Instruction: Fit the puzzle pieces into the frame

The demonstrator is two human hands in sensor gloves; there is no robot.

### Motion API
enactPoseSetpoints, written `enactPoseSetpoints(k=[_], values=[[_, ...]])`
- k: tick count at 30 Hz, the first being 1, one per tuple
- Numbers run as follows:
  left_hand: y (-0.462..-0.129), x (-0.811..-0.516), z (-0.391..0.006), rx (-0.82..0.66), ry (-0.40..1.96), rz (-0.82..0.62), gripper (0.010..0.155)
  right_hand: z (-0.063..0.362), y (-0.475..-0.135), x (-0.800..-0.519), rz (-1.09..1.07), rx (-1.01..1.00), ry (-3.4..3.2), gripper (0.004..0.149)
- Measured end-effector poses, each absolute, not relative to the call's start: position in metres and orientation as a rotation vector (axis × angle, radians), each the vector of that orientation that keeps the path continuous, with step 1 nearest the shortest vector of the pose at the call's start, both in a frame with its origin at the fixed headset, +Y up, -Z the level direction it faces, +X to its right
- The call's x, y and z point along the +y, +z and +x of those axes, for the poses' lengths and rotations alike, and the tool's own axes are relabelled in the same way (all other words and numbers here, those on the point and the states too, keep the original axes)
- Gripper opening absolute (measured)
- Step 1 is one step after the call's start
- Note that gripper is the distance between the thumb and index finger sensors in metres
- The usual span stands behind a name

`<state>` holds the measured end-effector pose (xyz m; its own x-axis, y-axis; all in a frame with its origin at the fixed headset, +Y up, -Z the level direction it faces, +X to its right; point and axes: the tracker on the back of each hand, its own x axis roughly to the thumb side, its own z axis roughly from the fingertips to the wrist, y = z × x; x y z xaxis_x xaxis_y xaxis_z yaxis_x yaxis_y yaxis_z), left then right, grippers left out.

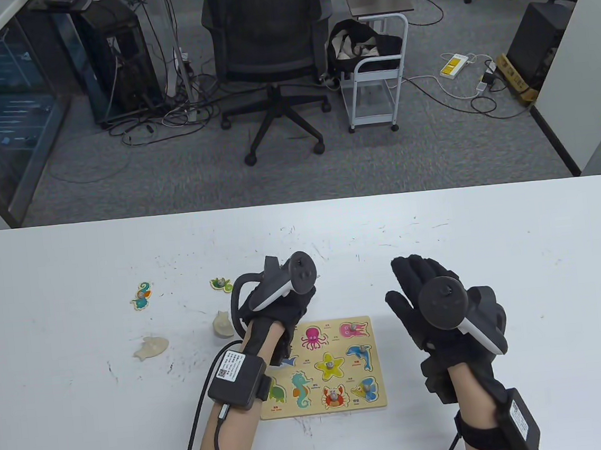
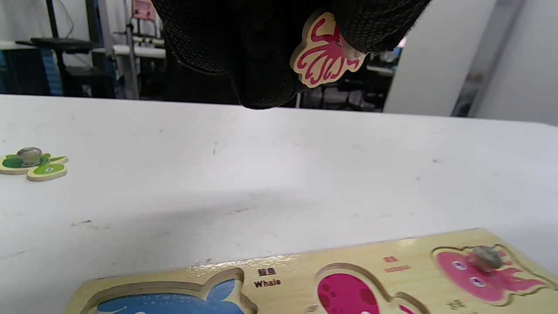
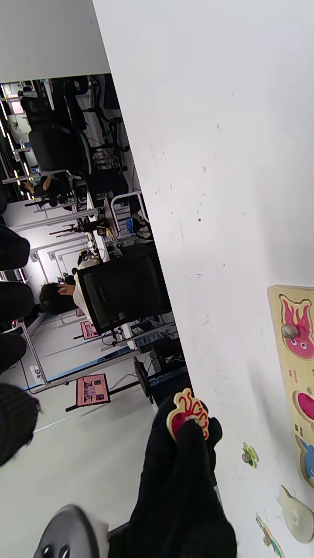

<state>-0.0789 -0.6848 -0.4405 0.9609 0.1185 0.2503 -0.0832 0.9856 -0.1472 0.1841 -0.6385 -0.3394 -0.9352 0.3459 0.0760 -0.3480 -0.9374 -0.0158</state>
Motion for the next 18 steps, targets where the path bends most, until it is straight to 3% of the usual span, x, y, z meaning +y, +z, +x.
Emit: enactPoseSetpoints(k=[7,18], values=[[-0.393,-0.656,-0.095,-0.357,0.315,-0.034,0.055,0.173,-0.339,-0.641,0.269,-0.042,2.723,0.067],[-0.355,-0.649,-0.131,-0.476,0.599,-0.028,0.054,0.139,-0.331,-0.639,0.570,-0.043,2.604,0.068]])
